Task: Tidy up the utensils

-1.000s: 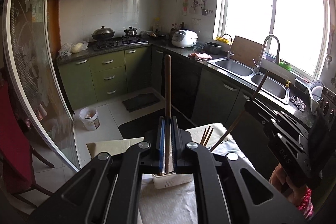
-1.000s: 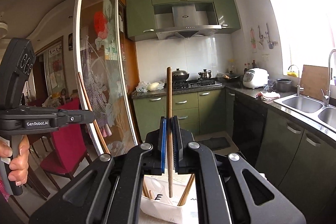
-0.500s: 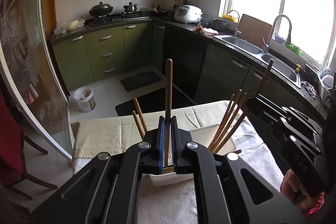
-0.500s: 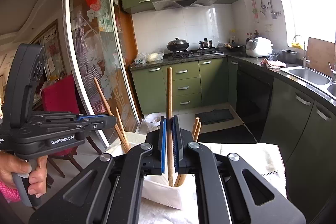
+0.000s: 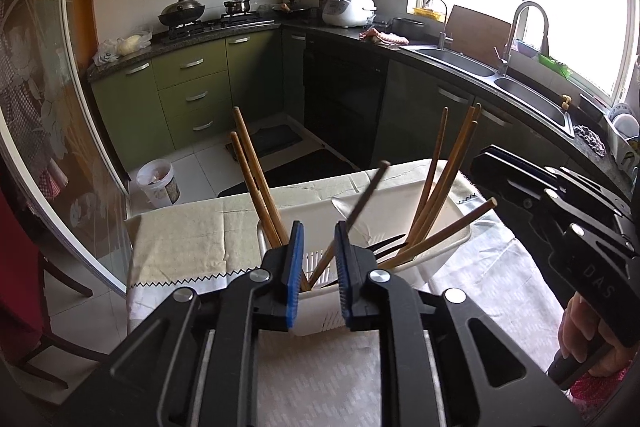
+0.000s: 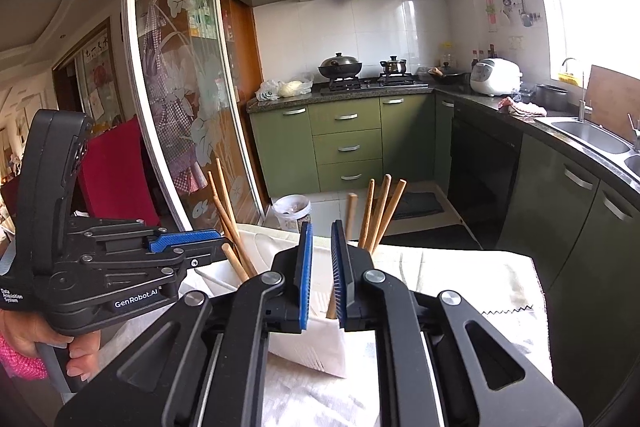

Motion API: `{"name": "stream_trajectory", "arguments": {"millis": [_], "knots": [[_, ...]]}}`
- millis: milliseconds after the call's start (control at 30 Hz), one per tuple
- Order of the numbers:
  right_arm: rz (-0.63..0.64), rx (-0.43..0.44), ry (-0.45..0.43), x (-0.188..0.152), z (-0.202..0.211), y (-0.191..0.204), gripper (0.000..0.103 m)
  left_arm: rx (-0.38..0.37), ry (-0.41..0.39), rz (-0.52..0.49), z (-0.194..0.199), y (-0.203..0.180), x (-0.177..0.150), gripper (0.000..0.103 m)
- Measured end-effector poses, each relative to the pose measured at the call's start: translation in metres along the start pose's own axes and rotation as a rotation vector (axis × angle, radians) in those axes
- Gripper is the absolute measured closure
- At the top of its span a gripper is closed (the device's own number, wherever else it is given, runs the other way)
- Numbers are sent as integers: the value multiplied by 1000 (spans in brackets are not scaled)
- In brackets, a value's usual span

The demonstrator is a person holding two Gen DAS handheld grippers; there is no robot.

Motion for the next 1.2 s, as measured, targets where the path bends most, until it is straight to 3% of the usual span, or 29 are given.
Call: {"name": "stream_trajectory", "arguments": {"millis": [100, 167, 233, 367, 433, 533, 900, 1067, 1200], "knots": [[5, -1, -15, -8, 22, 4, 83, 2, -47, 3, 21, 0, -5, 70], [21, -16, -21, -16, 41, 6, 79, 9, -95, -3, 43, -2, -13, 51], [30, -23, -22, -28, 63, 9, 66, 26, -144, -13, 66, -6, -25, 35], [36, -53, -20, -63, 109, 13, 52, 64, -207, -28, 110, -13, -63, 17], [18, -57, -34, -82, 135, 15, 29, 79, -244, -2, 131, -13, -82, 12], [5, -55, -67, -108, 173, 24, 4, 99, -285, 21, 162, -17, -109, 7], [59, -180, -110, -172, 274, 60, 4, 170, -342, 79, 244, -21, -166, 7], [28, -204, -139, -164, 282, 58, 4, 160, -343, 157, 254, -12, -179, 7], [21, -209, -151, -156, 284, 56, 4, 203, -319, 139, 251, -9, -188, 7]]}}
Point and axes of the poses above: each gripper's, at about its wrist camera, not at the fingertips, and z roughly against the way its jaws point, y to its left, x to its top, the point moved 7 cm from there along -z, roughly the way its jaws point, and after that the axes turned 2 degrees about y, right-handed, at the moved point
